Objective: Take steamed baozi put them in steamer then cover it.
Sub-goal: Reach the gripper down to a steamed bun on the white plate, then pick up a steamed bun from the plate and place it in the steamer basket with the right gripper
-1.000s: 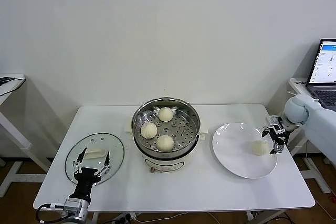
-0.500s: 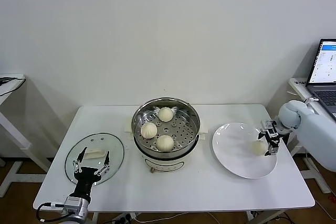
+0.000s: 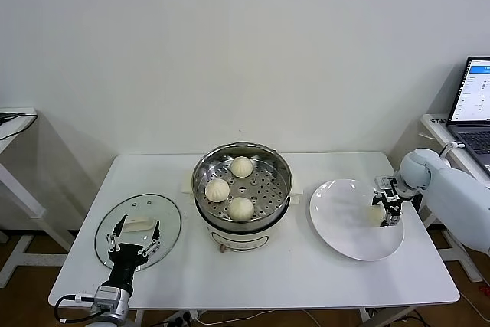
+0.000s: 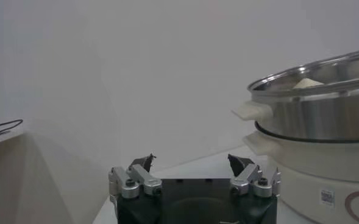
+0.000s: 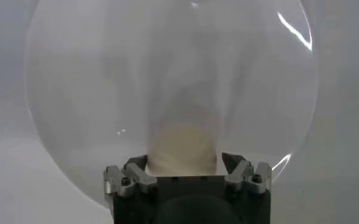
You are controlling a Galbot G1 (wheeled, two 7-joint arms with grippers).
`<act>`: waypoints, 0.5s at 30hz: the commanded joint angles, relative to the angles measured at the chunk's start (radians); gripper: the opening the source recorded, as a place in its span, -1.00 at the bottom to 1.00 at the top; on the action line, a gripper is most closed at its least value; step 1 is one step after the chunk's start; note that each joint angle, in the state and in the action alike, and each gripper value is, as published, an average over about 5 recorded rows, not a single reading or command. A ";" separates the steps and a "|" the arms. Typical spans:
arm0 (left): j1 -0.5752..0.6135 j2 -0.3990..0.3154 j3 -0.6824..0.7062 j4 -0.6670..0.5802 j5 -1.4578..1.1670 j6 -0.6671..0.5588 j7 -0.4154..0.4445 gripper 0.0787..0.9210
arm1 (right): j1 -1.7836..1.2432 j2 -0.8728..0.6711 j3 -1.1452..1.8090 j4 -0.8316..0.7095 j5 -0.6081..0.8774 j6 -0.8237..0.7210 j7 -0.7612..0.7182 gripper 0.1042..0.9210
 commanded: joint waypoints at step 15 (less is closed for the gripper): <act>0.002 -0.003 0.005 -0.007 0.003 -0.001 -0.002 0.77 | 0.261 -0.166 -0.275 0.198 0.284 -0.103 -0.053 0.45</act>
